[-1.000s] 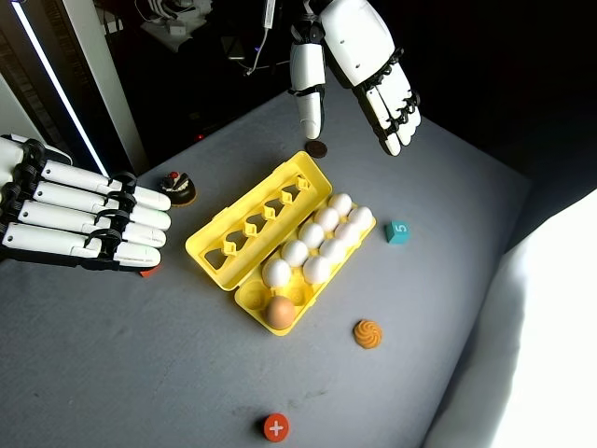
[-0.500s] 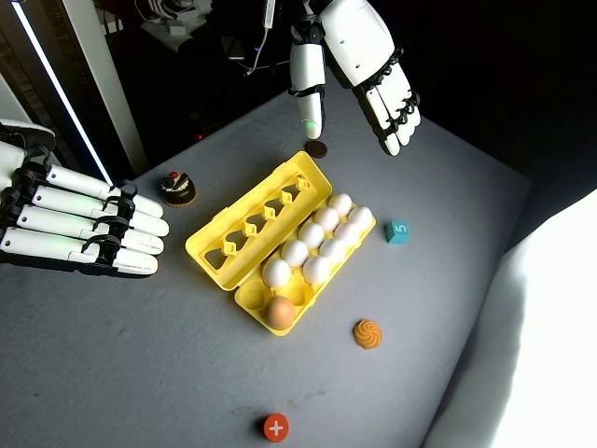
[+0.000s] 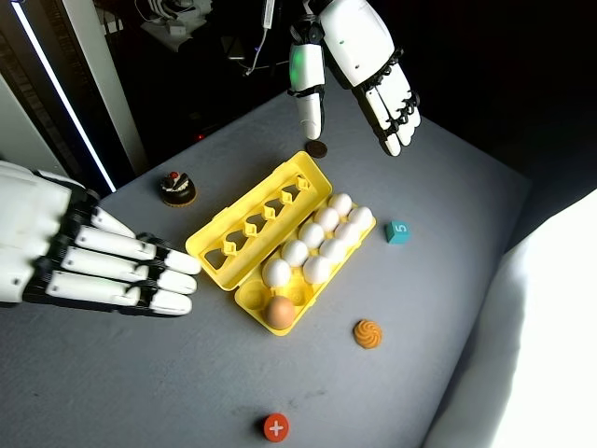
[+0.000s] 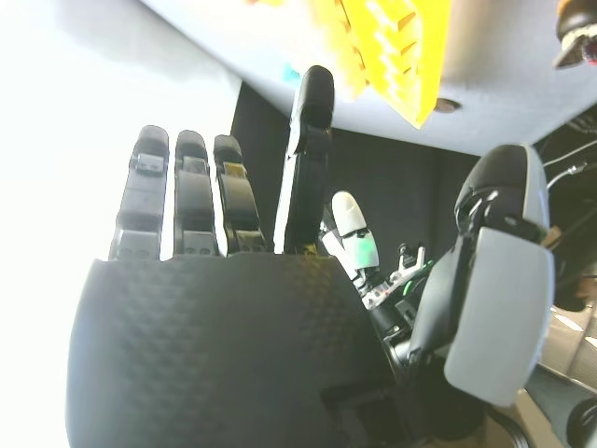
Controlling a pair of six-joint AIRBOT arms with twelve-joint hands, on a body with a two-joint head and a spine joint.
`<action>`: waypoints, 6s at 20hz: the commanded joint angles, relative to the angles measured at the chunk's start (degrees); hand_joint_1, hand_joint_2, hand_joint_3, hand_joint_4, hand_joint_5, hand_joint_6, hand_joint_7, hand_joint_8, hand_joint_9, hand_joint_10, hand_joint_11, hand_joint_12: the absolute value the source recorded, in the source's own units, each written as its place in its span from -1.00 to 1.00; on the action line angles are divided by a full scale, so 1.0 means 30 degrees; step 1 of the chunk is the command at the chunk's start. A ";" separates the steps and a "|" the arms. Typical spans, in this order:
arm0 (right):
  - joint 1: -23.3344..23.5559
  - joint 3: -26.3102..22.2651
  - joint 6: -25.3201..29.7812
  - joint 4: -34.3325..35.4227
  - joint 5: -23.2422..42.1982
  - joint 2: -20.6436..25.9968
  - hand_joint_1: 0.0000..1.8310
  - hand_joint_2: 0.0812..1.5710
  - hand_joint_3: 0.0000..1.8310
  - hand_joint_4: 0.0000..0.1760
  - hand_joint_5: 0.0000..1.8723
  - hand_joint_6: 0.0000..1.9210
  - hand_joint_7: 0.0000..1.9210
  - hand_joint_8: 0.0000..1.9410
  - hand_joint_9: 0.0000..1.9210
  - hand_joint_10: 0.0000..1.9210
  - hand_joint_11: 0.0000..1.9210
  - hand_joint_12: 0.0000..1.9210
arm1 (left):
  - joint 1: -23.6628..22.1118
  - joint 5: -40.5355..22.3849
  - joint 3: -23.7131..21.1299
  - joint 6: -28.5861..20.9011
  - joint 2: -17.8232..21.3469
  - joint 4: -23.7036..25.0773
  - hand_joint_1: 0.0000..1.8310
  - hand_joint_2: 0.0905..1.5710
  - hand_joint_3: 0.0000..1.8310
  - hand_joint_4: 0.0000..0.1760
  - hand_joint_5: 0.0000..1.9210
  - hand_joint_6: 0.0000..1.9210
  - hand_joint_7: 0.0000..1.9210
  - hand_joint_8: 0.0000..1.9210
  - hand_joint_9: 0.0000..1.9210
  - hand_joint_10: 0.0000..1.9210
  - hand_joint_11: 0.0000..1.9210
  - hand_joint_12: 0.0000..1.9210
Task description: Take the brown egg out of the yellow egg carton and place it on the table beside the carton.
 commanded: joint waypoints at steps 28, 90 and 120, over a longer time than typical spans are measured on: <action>-0.0067 0.9253 -0.3016 0.0317 0.3275 -0.8144 -0.19 -0.08 -1.00 1.00 -0.01 -0.97 -1.00 -1.00 -1.00 -1.00 -1.00 -1.00 | -0.0148 -0.0080 -0.0059 -0.0018 0.0053 0.1594 -1.00 0.51 -1.00 -1.00 -0.91 -1.00 -0.91 -0.99 -0.94 -0.99 -0.97 -0.98; -0.0773 1.6503 -0.5921 0.4528 0.5607 -1.5430 0.17 0.26 -1.00 1.00 0.27 -0.33 -0.87 -0.99 -1.00 -1.00 -1.00 -1.00 | -0.0085 -0.0086 -0.0107 -0.0203 0.0030 0.1596 -1.00 0.53 -1.00 -1.00 -0.86 -1.00 -0.87 -1.00 -0.90 -1.00 -1.00 -0.82; -0.1140 1.5827 -0.5978 0.4738 0.5183 -1.3805 0.20 0.21 -1.00 1.00 0.38 -0.51 -0.82 -0.99 -1.00 -1.00 -1.00 -1.00 | -0.0092 -0.0084 -0.0090 -0.0203 0.0025 0.1596 -1.00 0.55 -1.00 -1.00 -0.91 -1.00 -0.91 -1.00 -0.92 -1.00 -1.00 -0.85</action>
